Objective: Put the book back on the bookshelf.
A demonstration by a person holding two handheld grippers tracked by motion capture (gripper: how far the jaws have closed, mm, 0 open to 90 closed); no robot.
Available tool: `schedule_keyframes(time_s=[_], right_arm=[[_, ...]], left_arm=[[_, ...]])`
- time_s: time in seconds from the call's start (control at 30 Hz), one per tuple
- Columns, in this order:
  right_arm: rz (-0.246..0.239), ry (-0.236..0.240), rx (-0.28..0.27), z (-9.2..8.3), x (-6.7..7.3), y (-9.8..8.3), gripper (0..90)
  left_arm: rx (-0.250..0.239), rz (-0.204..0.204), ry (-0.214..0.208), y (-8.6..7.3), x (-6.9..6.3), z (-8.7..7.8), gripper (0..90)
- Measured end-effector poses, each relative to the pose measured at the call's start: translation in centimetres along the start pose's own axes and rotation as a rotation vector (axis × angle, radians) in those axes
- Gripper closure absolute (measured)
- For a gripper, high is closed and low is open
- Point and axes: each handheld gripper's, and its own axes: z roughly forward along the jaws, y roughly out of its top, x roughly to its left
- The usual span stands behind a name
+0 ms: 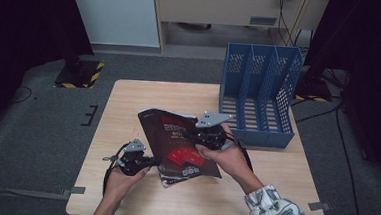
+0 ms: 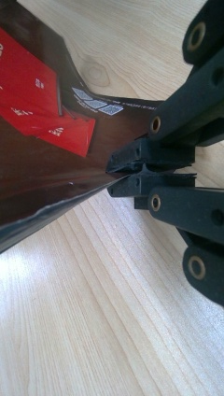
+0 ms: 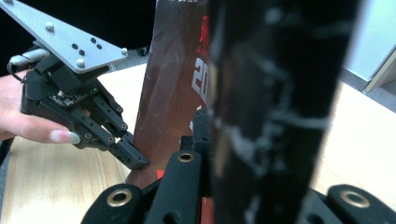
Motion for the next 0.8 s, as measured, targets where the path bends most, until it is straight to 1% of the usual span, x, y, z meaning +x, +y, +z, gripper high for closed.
schedule_keyframes(time_s=[0.07,0.13,0.2,0.23,0.33,0.37,0.4,0.43,0.47,0.53,0.57,0.6,0.63,0.7,0.77,0.8], right_arm=[[0.009,-0.001,-0.01,-0.1,-0.1,-0.1,87.0],[0.026,0.002,-0.031,-0.2,-0.2,-0.2,87.1],[0.032,0.005,-0.036,-0.3,-0.2,-0.2,87.1],[0.031,0.01,-0.041,-0.3,-0.2,-0.2,87.1],[0.035,0.02,-0.05,-0.5,-0.2,-0.2,87.1],[0.036,0.025,-0.059,-0.6,-0.2,-0.2,87.1],[0.036,0.025,-0.059,-0.6,-0.2,-0.2,87.1],[0.051,0.043,-0.084,-0.8,-0.3,-0.1,87.1],[0.051,0.043,-0.084,-0.8,-0.3,-0.1,87.1],[0.06,0.052,-0.104,-0.9,-0.3,0.0,87.1],[0.058,0.05,-0.106,-0.9,-0.3,0.0,87.1],[0.058,0.05,-0.106,-0.9,-0.3,0.0,87.1],[0.059,0.052,-0.108,-0.9,-0.3,0.0,87.1],[0.071,0.055,-0.113,-0.8,-0.3,-0.1,87.1],[0.074,0.055,-0.124,-0.7,-0.4,-0.1,87.0],[0.067,0.054,-0.127,-0.7,-0.4,-0.1,87.0]], left_arm=[[-0.01,0.001,-0.006,-0.1,0.1,0.0,84.4],[-0.022,-0.001,-0.02,-0.2,0.1,0.1,78.6],[-0.021,0.002,-0.026,-0.2,0.2,0.2,71.8],[-0.019,-0.005,-0.03,-0.3,0.2,0.3,71.8],[-0.015,-0.006,-0.037,-0.3,0.3,0.4,64.5],[-0.01,-0.014,-0.054,-0.4,0.2,0.7,62.9],[-0.01,-0.014,-0.054,-0.4,0.2,0.7,61.6],[0.009,-0.002,-0.052,-0.5,0.1,1.1,59.5],[0.009,-0.002,-0.052,-0.5,0.1,1.1,56.9],[0.02,0.016,-0.043,-0.5,0.0,1.4,57.8],[0.019,0.016,-0.035,-0.5,0.0,1.3,60.3],[0.019,0.016,-0.035,-0.5,0.0,1.3,65.7],[0.013,0.013,-0.033,-0.5,0.1,1.2,65.7],[0.006,-0.006,-0.044,-0.4,0.2,0.9,72.6],[-0.002,-0.009,-0.049,-0.3,0.2,0.7,77.2],[-0.003,-0.007,-0.046,-0.2,0.2,0.6,81.8]])
